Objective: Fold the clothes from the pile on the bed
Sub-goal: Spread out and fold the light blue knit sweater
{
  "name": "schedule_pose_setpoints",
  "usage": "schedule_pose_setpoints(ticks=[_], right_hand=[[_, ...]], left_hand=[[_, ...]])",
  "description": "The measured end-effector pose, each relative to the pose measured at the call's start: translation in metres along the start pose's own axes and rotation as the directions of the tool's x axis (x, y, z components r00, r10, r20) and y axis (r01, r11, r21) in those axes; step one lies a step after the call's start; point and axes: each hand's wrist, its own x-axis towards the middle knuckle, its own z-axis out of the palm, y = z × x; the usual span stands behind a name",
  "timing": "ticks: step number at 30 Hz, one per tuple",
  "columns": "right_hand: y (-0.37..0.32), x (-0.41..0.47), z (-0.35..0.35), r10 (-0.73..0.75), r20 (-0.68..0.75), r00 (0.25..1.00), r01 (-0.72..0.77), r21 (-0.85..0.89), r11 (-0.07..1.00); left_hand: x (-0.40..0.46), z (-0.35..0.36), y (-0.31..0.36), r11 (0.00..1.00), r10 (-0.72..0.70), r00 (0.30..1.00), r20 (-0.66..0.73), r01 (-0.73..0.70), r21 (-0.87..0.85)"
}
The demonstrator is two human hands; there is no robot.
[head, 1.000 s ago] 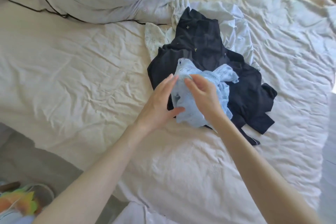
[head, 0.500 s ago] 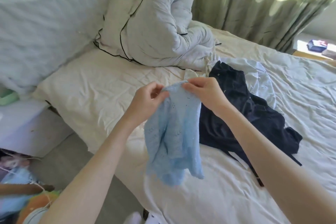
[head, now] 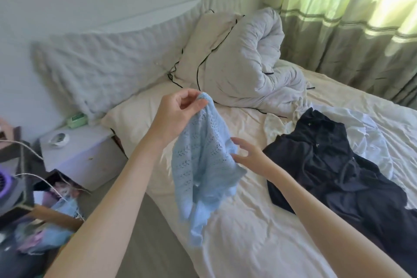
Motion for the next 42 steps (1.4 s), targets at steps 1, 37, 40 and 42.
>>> schedule_pose_setpoints(ticks=[1, 37, 40, 42], right_hand=[[0.003, 0.003, 0.002, 0.054, -0.007, 0.998, -0.054, 0.029, 0.998], [-0.062, -0.020, 0.032, -0.021, 0.102, 0.995, 0.003, 0.173, 0.985], [-0.046, -0.015, 0.046, -0.023, 0.163, 0.986, 0.015, 0.050, 0.999], [-0.043, -0.009, 0.053, -0.034, 0.205, 0.978, 0.049, -0.066, 0.997]], left_hand=[[-0.001, -0.005, 0.002, 1.000, 0.007, 1.000, -0.015, -0.007, -0.009], [-0.072, -0.028, -0.060, 0.956, -0.287, 0.958, -0.017, 0.287, 0.058], [-0.066, -0.043, -0.052, 0.964, -0.266, 0.964, -0.020, 0.266, -0.001], [-0.063, -0.052, -0.046, 0.968, -0.249, 0.968, -0.026, 0.248, -0.042]])
